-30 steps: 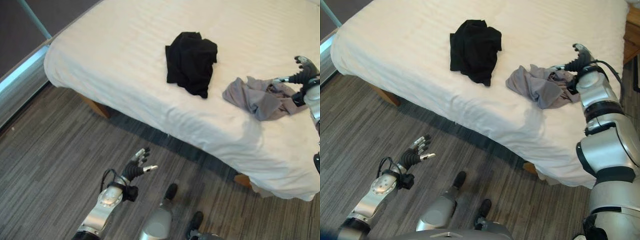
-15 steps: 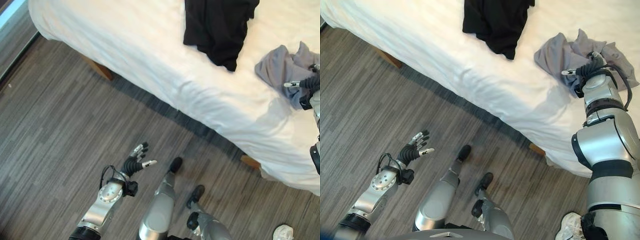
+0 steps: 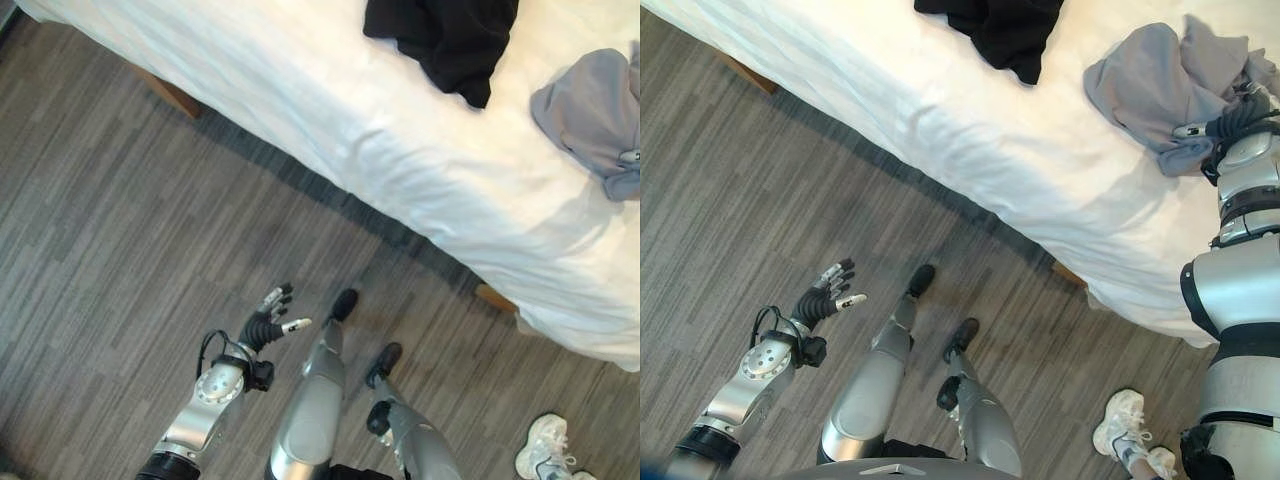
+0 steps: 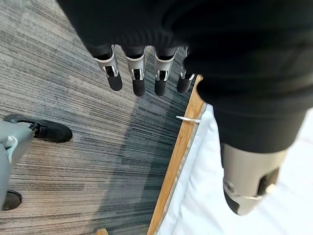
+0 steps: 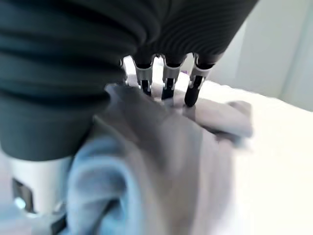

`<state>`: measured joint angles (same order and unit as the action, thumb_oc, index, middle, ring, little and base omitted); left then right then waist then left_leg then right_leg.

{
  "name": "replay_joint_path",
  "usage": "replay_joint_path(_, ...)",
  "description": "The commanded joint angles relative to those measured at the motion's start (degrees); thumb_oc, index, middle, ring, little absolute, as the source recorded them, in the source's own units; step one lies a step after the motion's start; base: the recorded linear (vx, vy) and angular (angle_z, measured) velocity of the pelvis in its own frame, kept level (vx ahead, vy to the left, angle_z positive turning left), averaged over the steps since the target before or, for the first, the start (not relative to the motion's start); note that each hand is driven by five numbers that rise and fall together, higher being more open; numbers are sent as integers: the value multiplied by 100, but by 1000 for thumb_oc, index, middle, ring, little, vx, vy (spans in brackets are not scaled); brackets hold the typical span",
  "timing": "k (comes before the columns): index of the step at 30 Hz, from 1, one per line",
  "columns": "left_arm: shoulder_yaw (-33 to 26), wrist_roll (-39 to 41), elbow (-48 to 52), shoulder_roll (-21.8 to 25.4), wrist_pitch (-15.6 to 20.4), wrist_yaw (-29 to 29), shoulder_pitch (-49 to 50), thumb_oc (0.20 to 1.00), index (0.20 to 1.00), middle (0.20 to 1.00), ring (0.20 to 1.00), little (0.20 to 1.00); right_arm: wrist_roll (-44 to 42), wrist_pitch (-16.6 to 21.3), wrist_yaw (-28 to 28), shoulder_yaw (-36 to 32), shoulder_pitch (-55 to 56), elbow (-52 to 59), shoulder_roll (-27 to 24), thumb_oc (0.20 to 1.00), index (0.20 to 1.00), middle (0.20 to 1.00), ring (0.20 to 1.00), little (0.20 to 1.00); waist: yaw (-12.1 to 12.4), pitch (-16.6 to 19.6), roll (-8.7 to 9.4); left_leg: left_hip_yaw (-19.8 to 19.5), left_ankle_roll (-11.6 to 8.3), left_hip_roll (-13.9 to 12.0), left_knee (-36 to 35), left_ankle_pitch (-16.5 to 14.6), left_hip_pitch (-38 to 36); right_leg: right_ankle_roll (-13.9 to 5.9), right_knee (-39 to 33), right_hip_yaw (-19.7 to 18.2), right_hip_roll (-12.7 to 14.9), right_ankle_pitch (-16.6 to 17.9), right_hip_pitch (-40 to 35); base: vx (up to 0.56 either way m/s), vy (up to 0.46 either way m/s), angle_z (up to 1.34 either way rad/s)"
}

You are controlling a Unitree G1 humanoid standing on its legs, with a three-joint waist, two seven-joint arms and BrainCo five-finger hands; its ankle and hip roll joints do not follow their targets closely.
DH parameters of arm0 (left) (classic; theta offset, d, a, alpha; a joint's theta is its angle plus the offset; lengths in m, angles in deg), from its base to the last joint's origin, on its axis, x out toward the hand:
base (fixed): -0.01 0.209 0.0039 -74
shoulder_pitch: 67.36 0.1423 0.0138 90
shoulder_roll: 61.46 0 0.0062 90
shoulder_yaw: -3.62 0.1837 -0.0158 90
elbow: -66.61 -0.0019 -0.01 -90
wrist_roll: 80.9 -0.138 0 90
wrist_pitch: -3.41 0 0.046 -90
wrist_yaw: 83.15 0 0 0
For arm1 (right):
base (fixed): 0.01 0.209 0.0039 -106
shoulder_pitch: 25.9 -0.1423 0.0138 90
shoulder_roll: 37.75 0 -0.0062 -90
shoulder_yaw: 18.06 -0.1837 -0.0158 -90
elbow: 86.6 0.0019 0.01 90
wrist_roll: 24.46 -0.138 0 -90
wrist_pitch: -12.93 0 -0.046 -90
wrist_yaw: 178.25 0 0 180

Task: Pick up bed clothes into laundry basket.

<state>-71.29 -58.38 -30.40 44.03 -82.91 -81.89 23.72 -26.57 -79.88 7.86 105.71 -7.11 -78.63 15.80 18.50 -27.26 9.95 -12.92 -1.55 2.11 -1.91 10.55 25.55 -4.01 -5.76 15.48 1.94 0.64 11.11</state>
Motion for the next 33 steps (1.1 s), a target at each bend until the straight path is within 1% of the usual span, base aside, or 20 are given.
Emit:
replay_joint_path(1,-241,326,598,67,214,66,376,1000,1000,1000,1000,1000,-223,42,-39,204,194,74,-585,200,200,200,200,200,-166,-27,54,-122,-22,-122,-218,-39,-77,-248,76,-186,129,124,-156,7,18,-7)
replay_joint_path(2,-235,326,600,89,215,67,383,1000,1000,1000,1000,1000,-219,39,-31,155,249,97,-585,200,200,200,200,200,-148,-23,72,-118,-21,-122,-219,-41,-81,-248,76,-190,130,123,-159,1,22,-7)
replay_joint_path(3,-342,280,587,73,247,137,397,1000,1000,1000,1000,1000,-381,143,-2,-71,642,393,-451,200,200,200,200,200,-246,-29,113,-71,-16,-148,-224,-55,-116,-244,76,-232,112,128,-159,-7,18,-10)
replay_joint_path(6,-524,324,538,29,290,217,472,1000,1000,1000,1000,1000,-477,252,-4,-532,1517,970,-207,200,200,200,200,200,-388,-20,188,18,-10,-182,-239,-72,-197,-230,76,-297,97,134,-175,-11,28,-16)
replay_joint_path(8,-624,353,479,-35,300,243,475,1000,1000,1000,1000,1000,-415,266,21,-787,2043,1288,-53,200,200,200,200,200,-498,-3,180,65,-4,-200,-247,-87,-271,-220,76,-338,86,139,-205,-20,28,-17)
replay_joint_path(9,-717,360,452,-44,302,247,498,1000,1000,1000,1000,1000,-358,278,75,-1164,2575,1763,-77,200,200,200,200,200,-592,32,170,104,2,-211,-254,-102,-341,-218,76,-368,92,139,-242,-22,19,-17)
replay_joint_path(10,-697,360,453,-25,302,247,498,1000,1000,1000,1000,1000,-346,262,79,-1224,2646,1807,-82,200,200,200,200,200,-565,32,176,105,2,-211,-255,-104,-347,-218,76,-369,92,138,-247,-25,19,-15)
replay_joint_path(11,-738,349,429,-49,308,247,499,1000,1000,1000,1000,1000,-308,279,95,-1377,2878,1982,-86,200,200,200,200,200,-625,61,165,129,4,-207,-256,-111,-375,-217,76,-375,97,130,-269,-13,16,-10)
replay_joint_path(14,-740,279,297,-34,310,191,409,1000,1000,1000,1000,1000,-282,279,156,-2077,3670,2701,-178,200,200,200,200,200,-719,187,119,199,17,-194,-259,-153,-513,-218,76,-385,135,105,-370,-26,15,-7)
replay_joint_path(18,-730,279,296,-29,311,192,405,1000,1000,1000,1000,1000,-279,276,156,-2097,3691,2712,-180,200,200,200,200,200,-706,183,119,201,18,-194,-259,-154,-518,-218,76,-388,135,106,-374,-8,2,-15)
replay_joint_path(19,-739,218,253,-32,301,130,311,1000,1000,1000,1000,1000,-446,356,244,-2572,4010,3167,-259,200,200,200,200,200,-832,340,62,242,13,-181,-248,-206,-656,-203,76,-403,184,56,-509,-68,-16,-8)
replay_joint_path(20,-681,170,198,-48,292,48,188,1000,1000,1000,1000,1000,-560,445,304,-3122,4490,3776,-177,200,200,200,200,200,-899,593,6,265,9,-180,-263,-192,-808,-190,76,-395,218,14,-675,-67,-17,-3)
replay_joint_path(23,-684,142,151,-60,288,-18,165,1000,1000,1000,1000,1000,-759,535,298,-3513,4857,4241,-15,200,200,200,200,200,-940,743,-29,274,2,-176,-271,-213,-952,-178,92,-368,243,-22,-809,-11,-13,2)
replay_joint_path(24,-710,162,108,-104,281,-59,167,1000,1000,1000,1000,1000,-1384,769,199,-3866,5173,4643,294,200,200,200,200,200,-977,883,-69,290,-9,-179,-274,-230,-1081,-173,102,-355,266,-53,-937,13,-31,8)
replay_joint_path(26,-732,238,104,-176,309,-66,123,1000,1000,1000,1000,1000,-3288,1288,-153,-4287,5403,5071,948,200,200,200,200,200,-1000,1027,-96,291,-23,-161,-271,-238,-1209,-160,106,-340,281,-91,-1082,8,-29,5)
replay_joint_path(29,-856,273,136,-192,267,-97,251,1000,1000,1000,1000,1000,-5066,1650,-541,-4601,5707,5839,1841,200,200,200,200,200,-1006,1256,-161,296,-58,-145,-256,-290,-1386,-156,114,-314,293,-155,-1274,18,-18,0)
replay_joint_path(30,-850,274,146,-179,262,-97,259,1000,1000,1000,1000,1000,-5067,1646,-540,-4617,5737,5864,1855,200,200,200,200,200,-1006,1272,-157,287,-54,-143,-269,-253,-1367,-160,105,-306,292,-129,-1257,0,0,0)
replay_joint_path(31,-908,273,161,-186,250,-93,326,1000,1000,1000,1000,1000,-5280,1684,-637,-4625,5871,6182,2050,200,200,200,200,200,-1009,1384,-192,288,-62,-138,-269,-259,-1431,-169,103,-294,306,-138,-1324,-3,15,7)
replay_joint_path(32,-1032,299,178,-205,297,-96,437,1000,1000,1000,1000,1000,-5383,1736,-738,-4442,5834,6745,2190,200,200,200,200,200,-997,1537,-275,401,-78,-167,-271,-262,-1556,-191,162,-276,290,-114,-1353,15,17,8)
replay_joint_path(33,-1105,301,196,-214,308,-89,500,1000,1000,1000,1000,1000,-5349,1721,-680,-4356,5809,7001,2167,200,200,200,200,200,-986,1622,-295,469,-81,-160,-275,-281,-1643,-194,164,-296,298,-112,-1420,0,0,0)
